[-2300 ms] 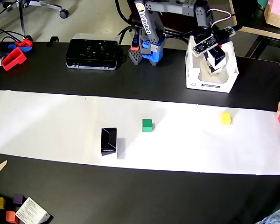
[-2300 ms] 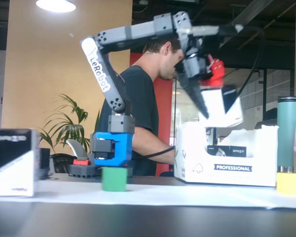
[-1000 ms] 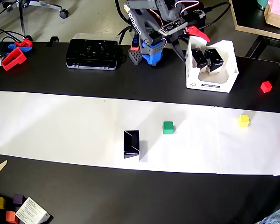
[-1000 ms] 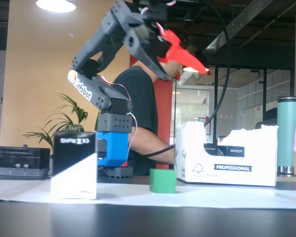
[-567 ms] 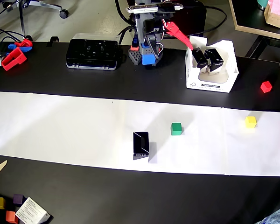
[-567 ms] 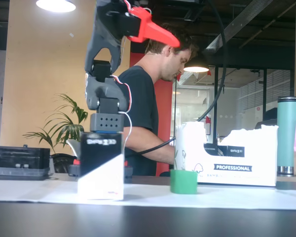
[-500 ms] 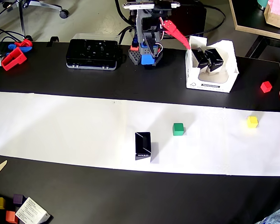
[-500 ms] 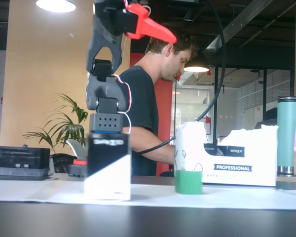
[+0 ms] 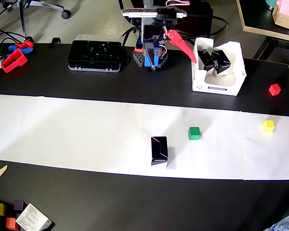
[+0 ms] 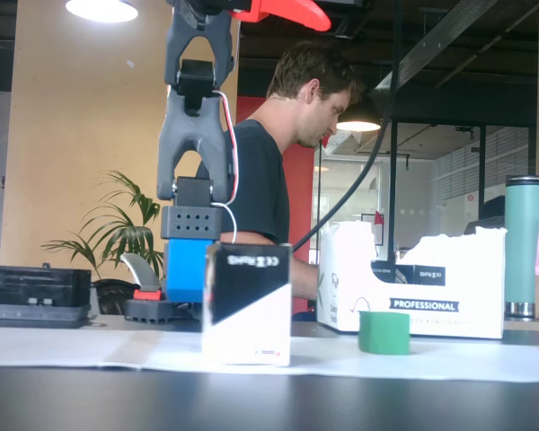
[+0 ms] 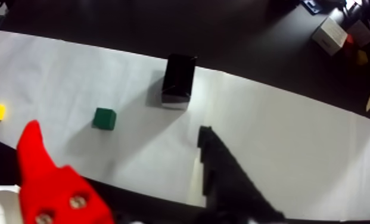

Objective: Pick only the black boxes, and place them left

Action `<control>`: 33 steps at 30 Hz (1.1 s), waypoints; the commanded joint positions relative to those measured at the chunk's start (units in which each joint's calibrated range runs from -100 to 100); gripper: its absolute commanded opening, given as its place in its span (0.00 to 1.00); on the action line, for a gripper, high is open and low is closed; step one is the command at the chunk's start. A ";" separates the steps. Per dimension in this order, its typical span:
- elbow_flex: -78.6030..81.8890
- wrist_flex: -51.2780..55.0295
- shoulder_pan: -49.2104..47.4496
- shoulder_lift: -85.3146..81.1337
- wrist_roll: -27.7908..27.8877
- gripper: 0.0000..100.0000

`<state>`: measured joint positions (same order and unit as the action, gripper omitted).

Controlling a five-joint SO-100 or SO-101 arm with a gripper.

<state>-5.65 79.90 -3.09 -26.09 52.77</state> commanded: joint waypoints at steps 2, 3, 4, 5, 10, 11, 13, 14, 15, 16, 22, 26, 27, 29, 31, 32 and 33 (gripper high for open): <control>-10.31 -0.01 0.97 4.71 -0.30 0.50; -11.20 -0.01 0.97 5.66 -0.30 0.50; -11.82 -0.01 0.88 6.61 -0.30 0.50; -12.35 -0.01 0.88 7.56 -0.51 0.50; -17.22 0.07 0.02 13.01 -3.51 0.50; -17.93 0.07 -0.50 13.96 -3.82 0.50; -19.00 0.07 -1.02 15.93 -3.88 0.50; -19.35 0.07 -1.11 17.12 -3.98 0.50; -19.88 0.07 -1.11 18.22 -4.56 0.50; -20.59 0.07 -1.11 19.33 -4.98 0.50; -26.53 0.07 -2.67 26.44 -5.72 0.50; -30.17 0.07 -3.71 31.26 -6.03 0.50; -30.88 0.07 -3.79 32.45 -6.03 0.50; -32.03 0.07 -3.88 34.74 -6.03 0.50; -33.27 0.07 -3.97 37.03 -6.03 0.50; -34.07 0.07 -4.05 38.22 -6.03 0.50; -34.95 0.07 -4.40 39.56 -6.14 0.50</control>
<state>-32.39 79.90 -6.97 12.14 47.69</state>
